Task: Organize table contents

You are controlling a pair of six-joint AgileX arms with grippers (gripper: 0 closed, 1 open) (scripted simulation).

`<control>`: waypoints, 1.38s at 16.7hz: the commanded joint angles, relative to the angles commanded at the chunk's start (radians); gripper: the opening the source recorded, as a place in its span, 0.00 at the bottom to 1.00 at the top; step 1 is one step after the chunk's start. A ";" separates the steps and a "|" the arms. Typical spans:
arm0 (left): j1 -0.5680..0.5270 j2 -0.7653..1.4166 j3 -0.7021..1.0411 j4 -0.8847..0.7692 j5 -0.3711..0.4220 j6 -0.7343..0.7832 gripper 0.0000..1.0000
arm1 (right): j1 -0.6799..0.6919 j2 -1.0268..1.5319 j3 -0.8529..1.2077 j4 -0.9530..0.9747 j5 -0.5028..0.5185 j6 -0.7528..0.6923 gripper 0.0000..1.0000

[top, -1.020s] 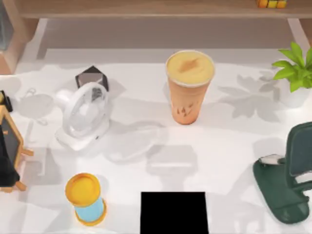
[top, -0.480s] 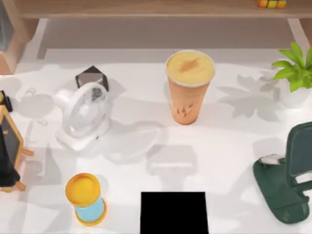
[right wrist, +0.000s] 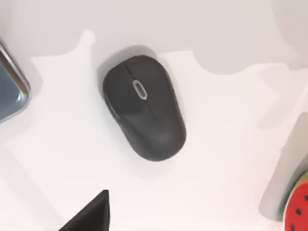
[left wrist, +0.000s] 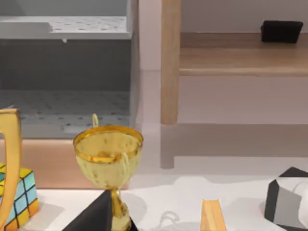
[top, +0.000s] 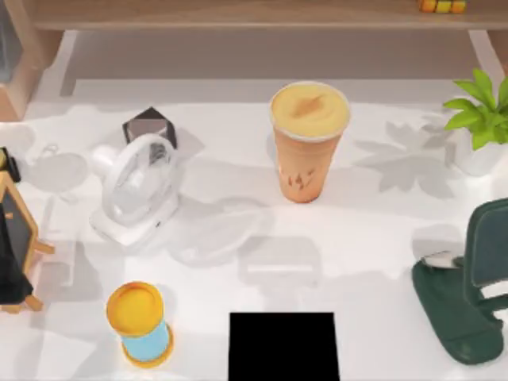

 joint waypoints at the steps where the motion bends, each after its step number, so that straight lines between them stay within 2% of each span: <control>1: 0.000 0.000 0.000 0.000 0.000 0.000 1.00 | -0.012 0.075 0.054 -0.045 -0.001 -0.092 1.00; 5: 0.000 0.000 0.000 0.000 0.000 0.000 1.00 | -0.051 0.312 0.226 -0.188 -0.002 -0.381 1.00; 8: 0.000 0.000 0.000 0.000 0.000 0.000 1.00 | -0.068 0.405 0.297 -0.247 -0.002 -0.493 1.00; 16: 0.000 0.000 0.000 0.000 0.000 0.000 1.00 | -0.068 0.427 0.296 -0.241 -0.002 -0.512 1.00; 23: 0.000 0.000 0.000 0.000 0.000 0.000 1.00 | -0.069 0.534 0.133 0.039 -0.001 -0.510 1.00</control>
